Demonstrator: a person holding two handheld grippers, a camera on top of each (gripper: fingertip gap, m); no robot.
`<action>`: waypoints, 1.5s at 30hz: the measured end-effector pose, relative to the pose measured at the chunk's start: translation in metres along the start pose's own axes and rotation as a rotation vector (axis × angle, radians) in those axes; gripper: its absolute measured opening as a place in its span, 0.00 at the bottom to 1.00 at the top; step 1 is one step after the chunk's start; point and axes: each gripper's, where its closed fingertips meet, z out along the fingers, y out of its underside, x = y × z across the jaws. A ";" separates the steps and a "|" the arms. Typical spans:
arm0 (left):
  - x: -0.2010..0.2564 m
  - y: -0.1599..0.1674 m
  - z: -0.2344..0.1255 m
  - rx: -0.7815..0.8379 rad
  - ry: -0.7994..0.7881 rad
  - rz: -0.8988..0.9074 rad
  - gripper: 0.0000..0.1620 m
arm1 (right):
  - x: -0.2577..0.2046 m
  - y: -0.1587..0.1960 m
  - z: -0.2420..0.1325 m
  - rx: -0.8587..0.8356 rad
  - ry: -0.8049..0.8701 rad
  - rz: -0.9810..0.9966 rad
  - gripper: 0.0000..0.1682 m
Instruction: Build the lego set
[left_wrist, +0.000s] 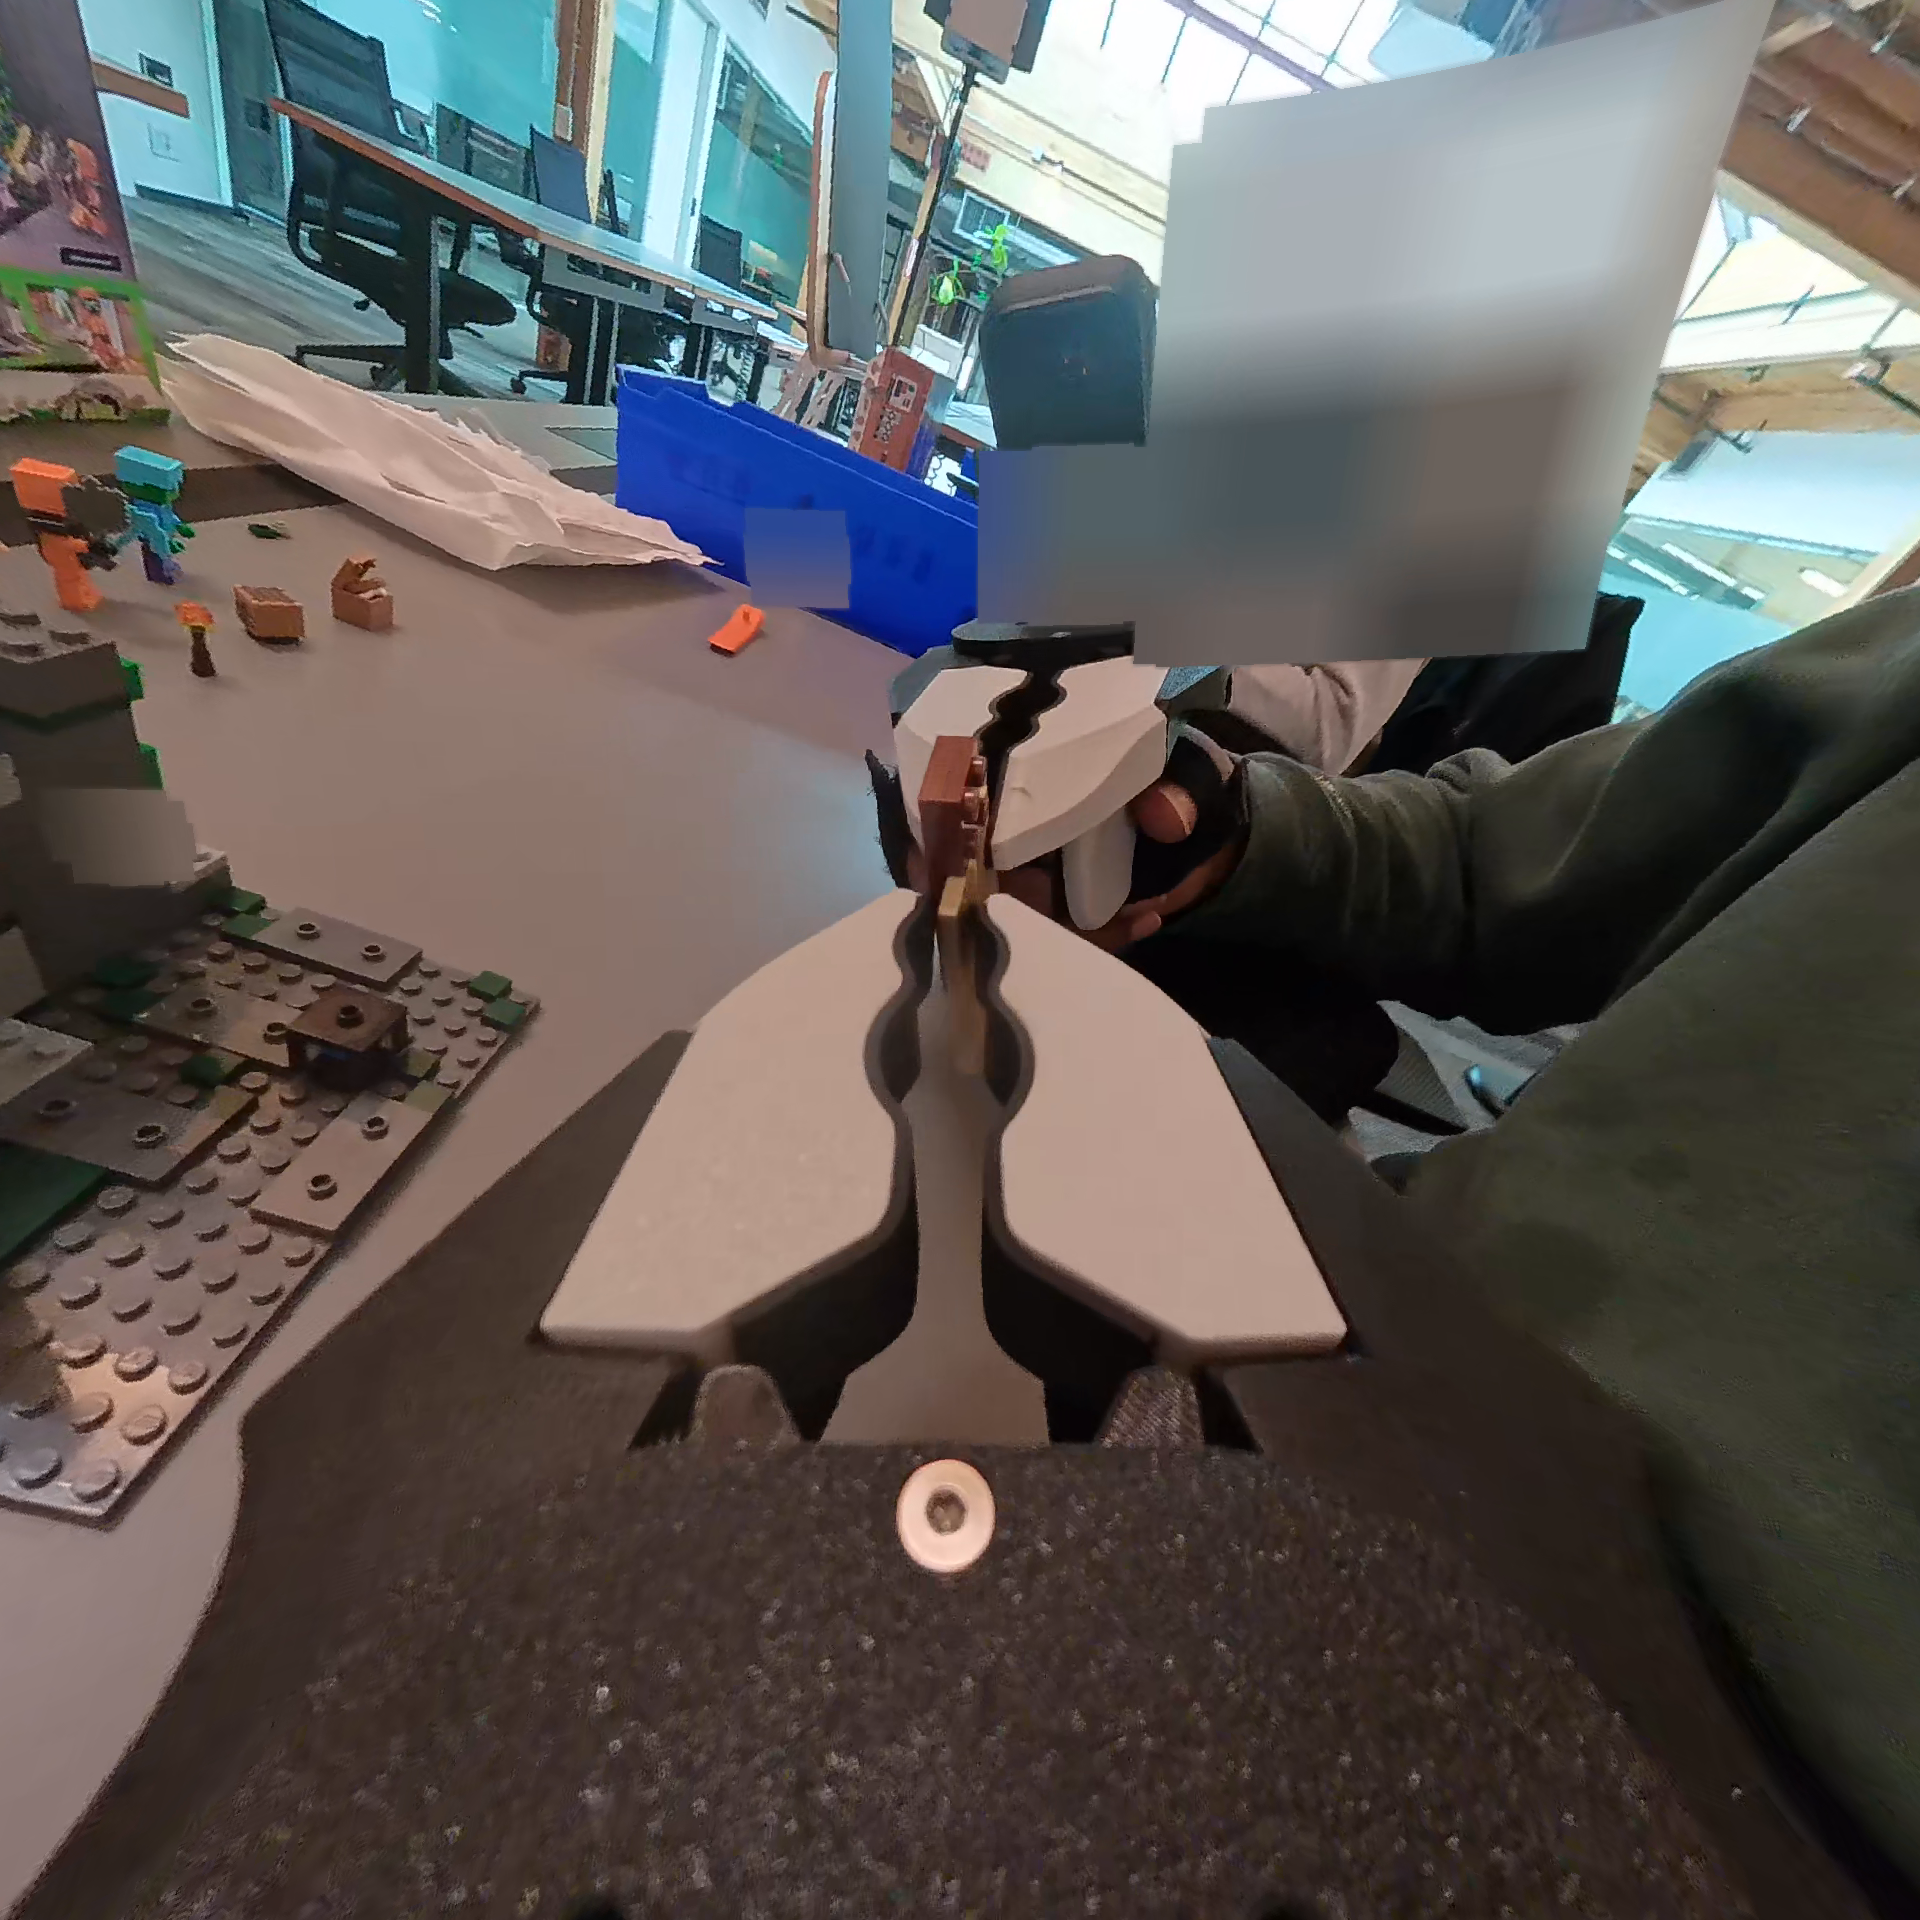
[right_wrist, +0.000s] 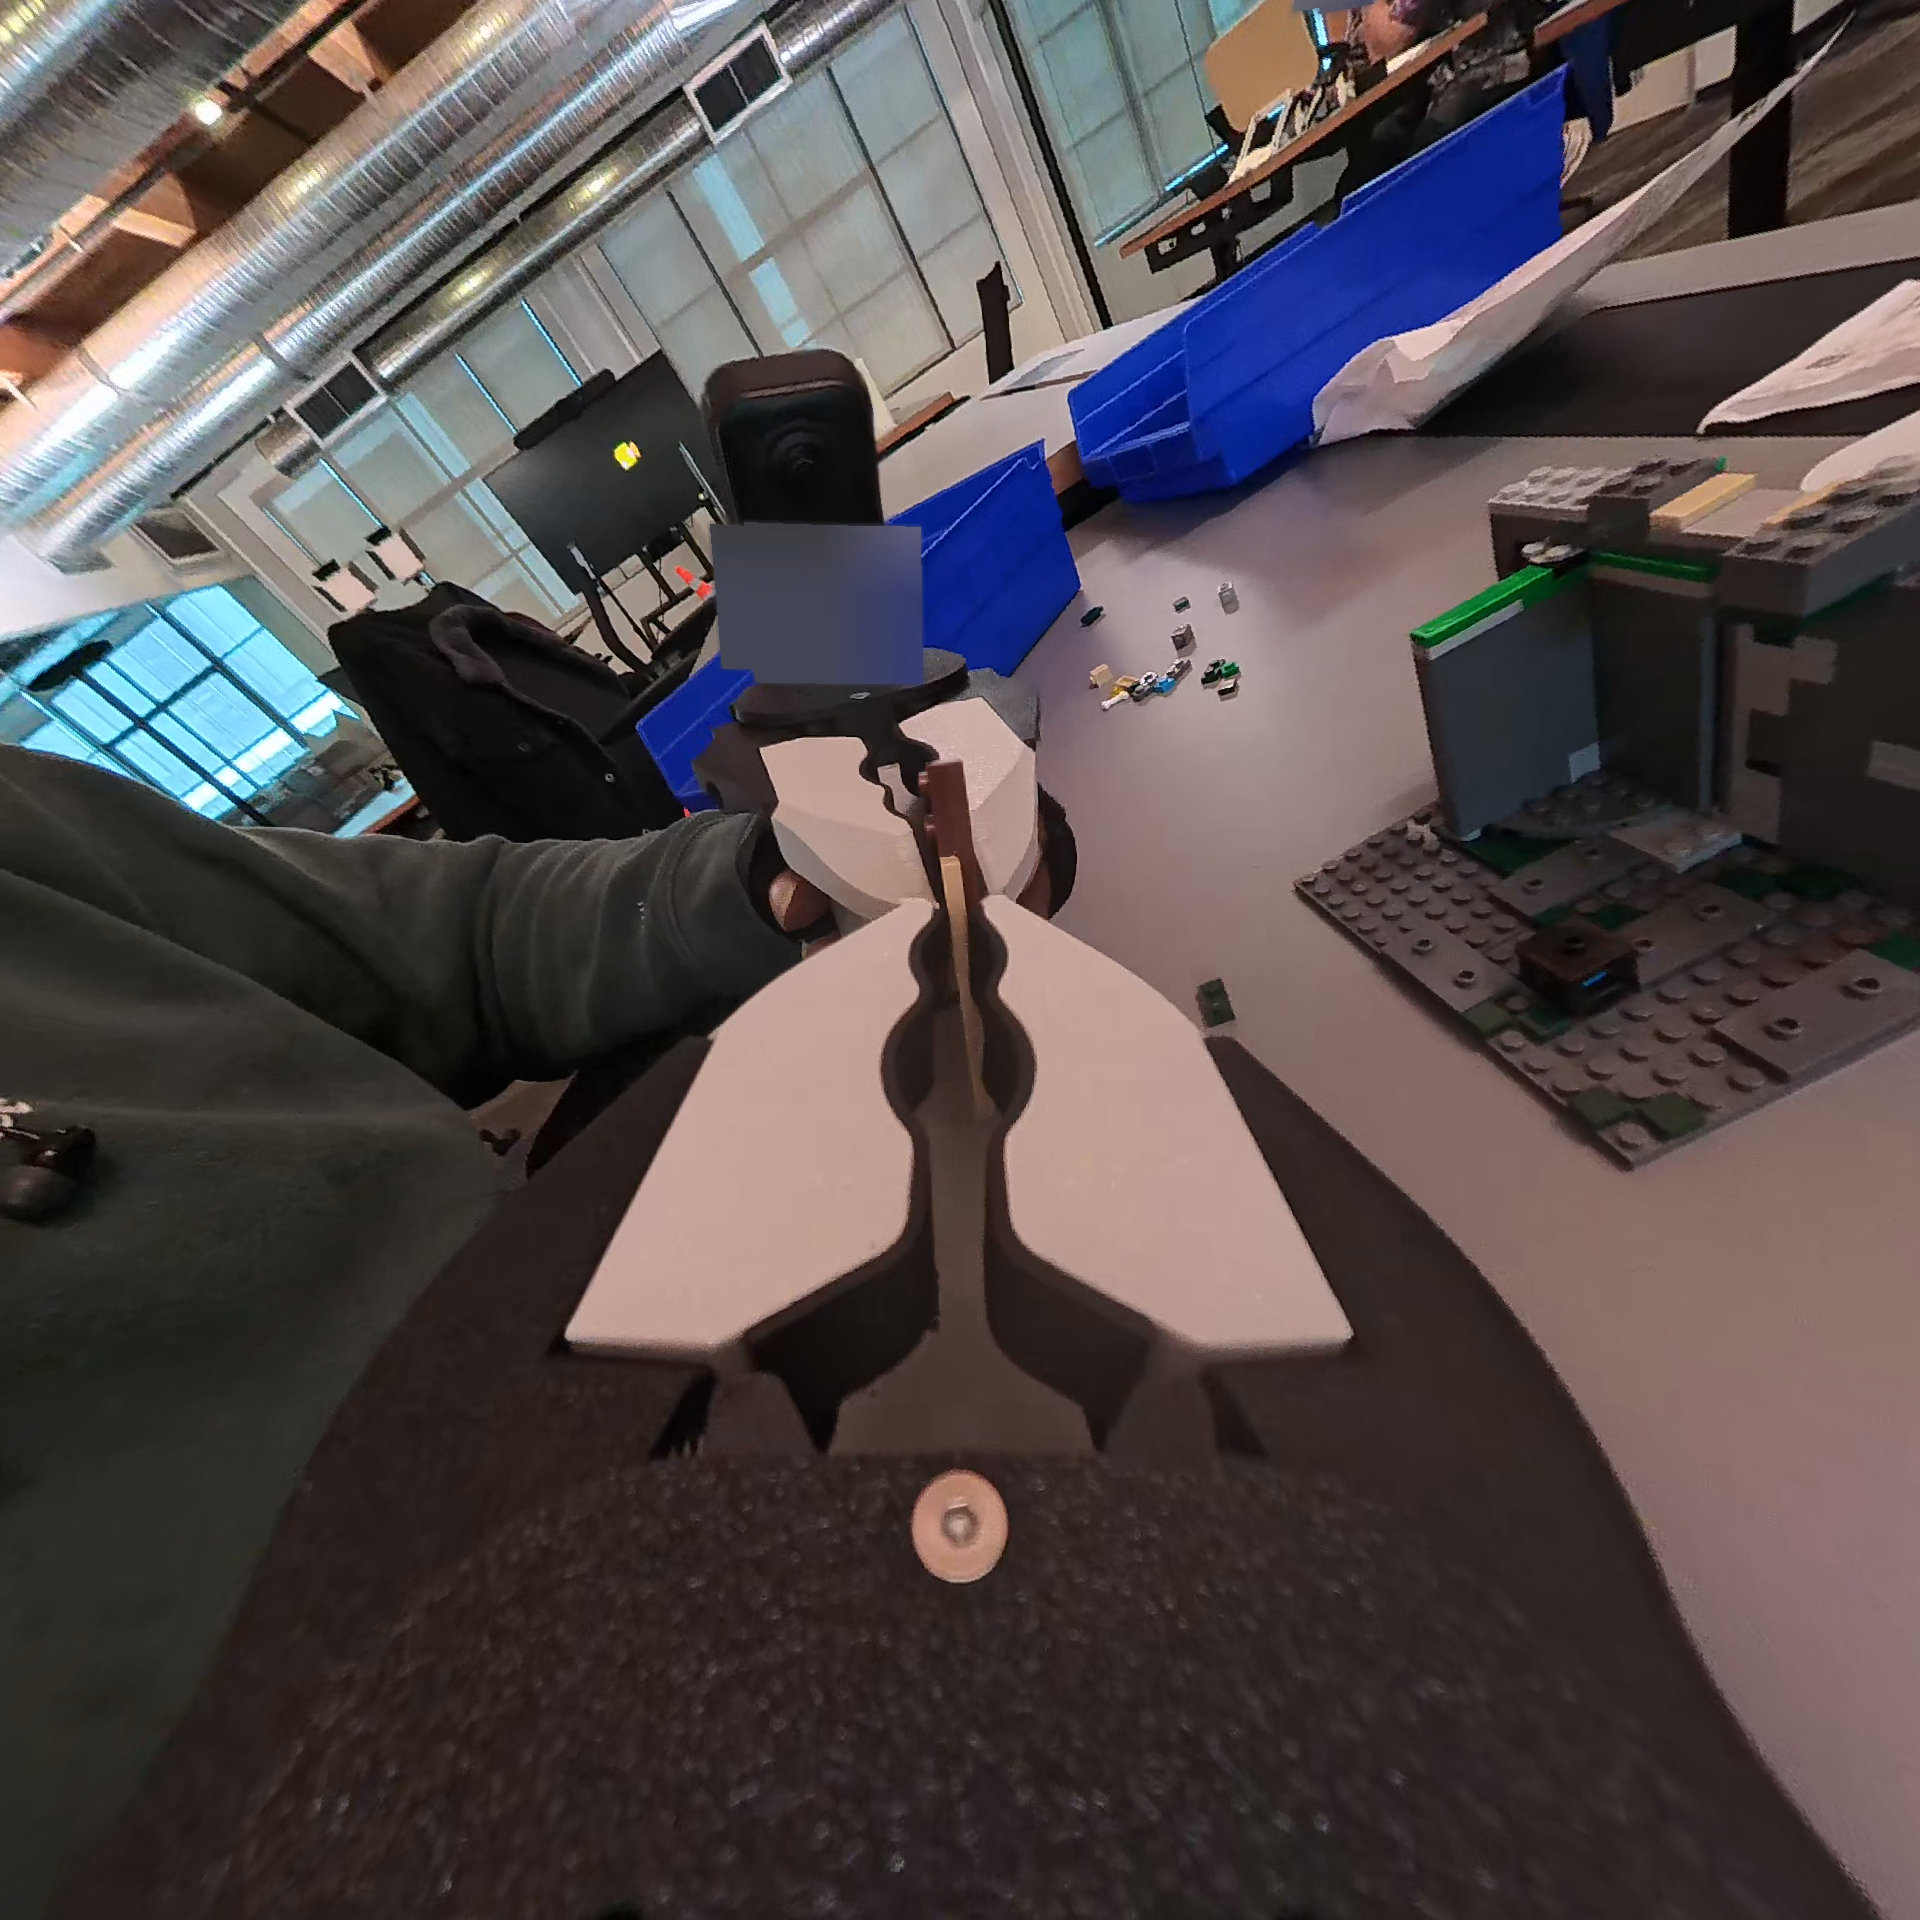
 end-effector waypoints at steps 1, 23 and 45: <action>0.000 0.001 0.000 -0.007 -0.006 0.015 0.04 | 0.000 0.001 0.000 -0.002 -0.001 -0.010 0.02; 0.006 0.002 -0.003 0.022 0.017 0.120 0.04 | -0.001 0.018 0.001 -0.083 0.057 -0.259 0.03; -0.012 0.000 -0.011 0.025 -0.107 0.147 0.11 | 0.020 0.022 -0.005 -0.151 0.242 -0.437 0.03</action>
